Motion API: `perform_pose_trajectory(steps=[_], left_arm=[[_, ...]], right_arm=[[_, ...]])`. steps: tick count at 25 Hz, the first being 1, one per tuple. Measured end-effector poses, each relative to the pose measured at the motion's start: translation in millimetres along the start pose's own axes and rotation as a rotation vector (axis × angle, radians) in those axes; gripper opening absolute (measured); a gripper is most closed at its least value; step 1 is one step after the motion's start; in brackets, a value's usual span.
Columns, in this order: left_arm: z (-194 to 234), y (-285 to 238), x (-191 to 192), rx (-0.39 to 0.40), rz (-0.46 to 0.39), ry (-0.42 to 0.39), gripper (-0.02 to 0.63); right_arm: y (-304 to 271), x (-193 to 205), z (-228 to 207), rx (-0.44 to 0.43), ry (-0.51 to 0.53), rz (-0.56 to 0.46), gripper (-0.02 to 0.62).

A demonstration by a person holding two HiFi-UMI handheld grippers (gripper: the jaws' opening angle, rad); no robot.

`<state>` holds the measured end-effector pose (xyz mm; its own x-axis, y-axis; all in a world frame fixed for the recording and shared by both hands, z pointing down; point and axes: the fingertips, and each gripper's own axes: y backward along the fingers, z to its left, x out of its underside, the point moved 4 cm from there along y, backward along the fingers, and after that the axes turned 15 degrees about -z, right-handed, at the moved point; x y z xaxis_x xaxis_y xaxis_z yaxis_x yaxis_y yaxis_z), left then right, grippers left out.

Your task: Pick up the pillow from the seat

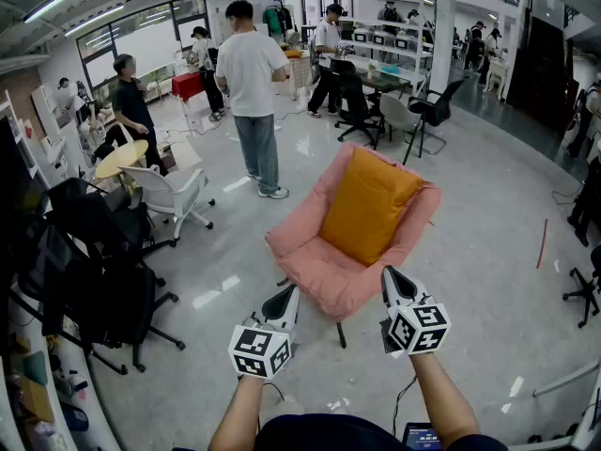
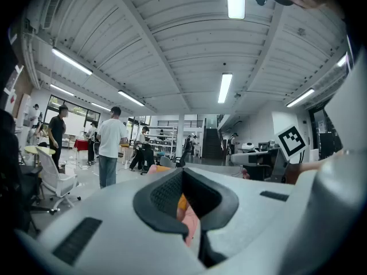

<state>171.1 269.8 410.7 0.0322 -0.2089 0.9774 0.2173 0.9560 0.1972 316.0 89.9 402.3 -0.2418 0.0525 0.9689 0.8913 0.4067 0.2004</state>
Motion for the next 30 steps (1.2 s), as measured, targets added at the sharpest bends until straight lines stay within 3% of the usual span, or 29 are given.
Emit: perform_pose_trajectory(steps=[30], left_arm=[[-3.0, -18.2, 12.9, -0.037, 0.037, -0.032, 0.003]], right_arm=[[-14.4, 22.9, -14.9, -0.064, -0.061, 0.04, 0.017]])
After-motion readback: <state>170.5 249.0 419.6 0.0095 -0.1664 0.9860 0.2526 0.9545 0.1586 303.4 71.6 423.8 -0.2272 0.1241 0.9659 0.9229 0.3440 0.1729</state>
